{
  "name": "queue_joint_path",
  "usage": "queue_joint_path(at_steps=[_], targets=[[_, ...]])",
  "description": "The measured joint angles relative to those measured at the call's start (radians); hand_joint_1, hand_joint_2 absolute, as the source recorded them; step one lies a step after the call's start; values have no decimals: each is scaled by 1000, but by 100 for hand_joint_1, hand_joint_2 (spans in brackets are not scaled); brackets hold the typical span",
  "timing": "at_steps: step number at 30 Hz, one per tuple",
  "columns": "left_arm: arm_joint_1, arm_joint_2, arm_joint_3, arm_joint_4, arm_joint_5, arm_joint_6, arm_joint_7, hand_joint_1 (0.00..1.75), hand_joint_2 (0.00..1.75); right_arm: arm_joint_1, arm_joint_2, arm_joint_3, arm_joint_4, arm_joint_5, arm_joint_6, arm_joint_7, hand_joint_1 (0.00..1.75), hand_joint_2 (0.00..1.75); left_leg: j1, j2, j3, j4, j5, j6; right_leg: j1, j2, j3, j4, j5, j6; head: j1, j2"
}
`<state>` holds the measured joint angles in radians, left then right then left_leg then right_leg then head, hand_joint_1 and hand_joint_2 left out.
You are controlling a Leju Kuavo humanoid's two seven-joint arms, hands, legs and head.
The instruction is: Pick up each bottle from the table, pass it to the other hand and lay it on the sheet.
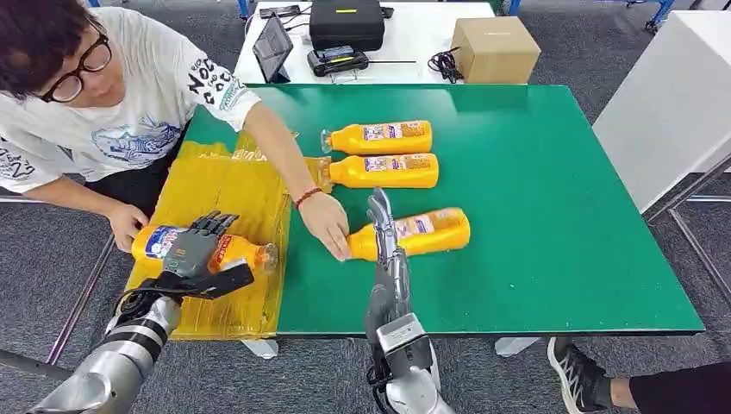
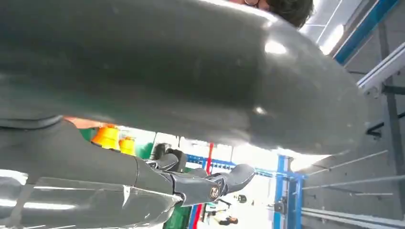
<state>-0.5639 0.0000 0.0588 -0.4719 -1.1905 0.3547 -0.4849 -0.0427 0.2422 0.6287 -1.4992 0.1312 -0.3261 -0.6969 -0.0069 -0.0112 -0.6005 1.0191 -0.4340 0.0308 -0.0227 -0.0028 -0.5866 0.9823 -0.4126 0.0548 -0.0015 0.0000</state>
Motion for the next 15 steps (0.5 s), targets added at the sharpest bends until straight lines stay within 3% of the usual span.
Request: queue_joint_path(at_steps=[6,15], targets=[[-2,0,38,-6,171,-246,-50,0,0,-1,3,-6,24,-4,21,3,0,0,0,-5,7,0,0,0,0,-2,8,0,-1,0,0,0],[5,-4,61,-12,196,-277,-64,0,0,-4,6,-12,47,-5,25,3,0,0,0,-5,10,-1,1,0,0,-2,11,0,0,-1,0,0]])
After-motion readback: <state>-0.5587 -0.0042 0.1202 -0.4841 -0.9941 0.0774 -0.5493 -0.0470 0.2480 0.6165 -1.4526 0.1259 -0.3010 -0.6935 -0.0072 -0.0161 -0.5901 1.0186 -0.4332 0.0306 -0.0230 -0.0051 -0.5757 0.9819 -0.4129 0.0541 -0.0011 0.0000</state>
